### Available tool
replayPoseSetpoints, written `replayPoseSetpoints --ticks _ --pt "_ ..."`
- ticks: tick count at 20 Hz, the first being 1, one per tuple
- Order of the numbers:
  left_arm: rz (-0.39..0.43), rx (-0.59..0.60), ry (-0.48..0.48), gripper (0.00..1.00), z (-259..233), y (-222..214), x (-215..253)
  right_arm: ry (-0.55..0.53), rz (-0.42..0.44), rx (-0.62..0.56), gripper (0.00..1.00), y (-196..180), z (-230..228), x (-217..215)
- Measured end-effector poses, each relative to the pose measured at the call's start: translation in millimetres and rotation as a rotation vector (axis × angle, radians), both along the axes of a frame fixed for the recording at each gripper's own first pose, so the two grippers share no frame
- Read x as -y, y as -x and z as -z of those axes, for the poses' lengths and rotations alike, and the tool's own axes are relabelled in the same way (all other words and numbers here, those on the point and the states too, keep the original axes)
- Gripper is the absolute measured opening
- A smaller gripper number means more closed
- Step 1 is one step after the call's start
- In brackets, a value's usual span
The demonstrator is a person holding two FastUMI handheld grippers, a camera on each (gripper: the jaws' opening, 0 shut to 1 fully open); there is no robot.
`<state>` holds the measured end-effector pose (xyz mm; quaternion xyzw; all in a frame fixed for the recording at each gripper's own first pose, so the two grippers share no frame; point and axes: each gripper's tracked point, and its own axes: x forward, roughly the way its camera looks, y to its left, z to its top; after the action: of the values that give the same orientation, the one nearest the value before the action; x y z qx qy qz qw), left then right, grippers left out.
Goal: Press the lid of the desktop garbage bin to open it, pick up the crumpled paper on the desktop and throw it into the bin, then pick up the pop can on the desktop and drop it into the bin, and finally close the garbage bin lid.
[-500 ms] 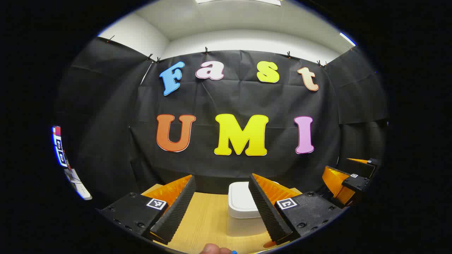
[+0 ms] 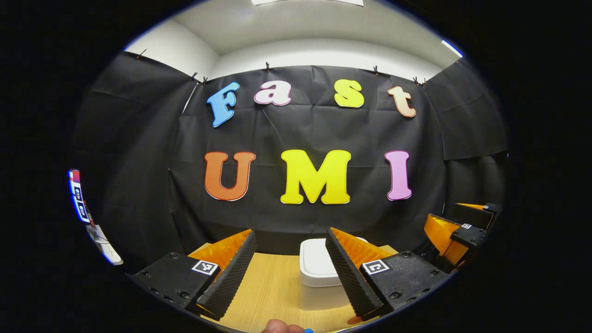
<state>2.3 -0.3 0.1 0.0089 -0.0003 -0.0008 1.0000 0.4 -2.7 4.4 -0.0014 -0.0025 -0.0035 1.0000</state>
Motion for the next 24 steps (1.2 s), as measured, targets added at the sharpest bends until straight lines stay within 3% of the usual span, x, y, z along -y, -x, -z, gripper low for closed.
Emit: replayPoseSetpoints --ticks 14,24 --pt "-0.009 -0.035 -0.004 0.97 5 5 2 0.006 -0.033 -0.070 0.95 -8 20 -12" --pt "-0.083 -0.047 -0.024 0.97 9 22 -20 0.054 -0.094 -0.169 0.97 -66 51 -46"
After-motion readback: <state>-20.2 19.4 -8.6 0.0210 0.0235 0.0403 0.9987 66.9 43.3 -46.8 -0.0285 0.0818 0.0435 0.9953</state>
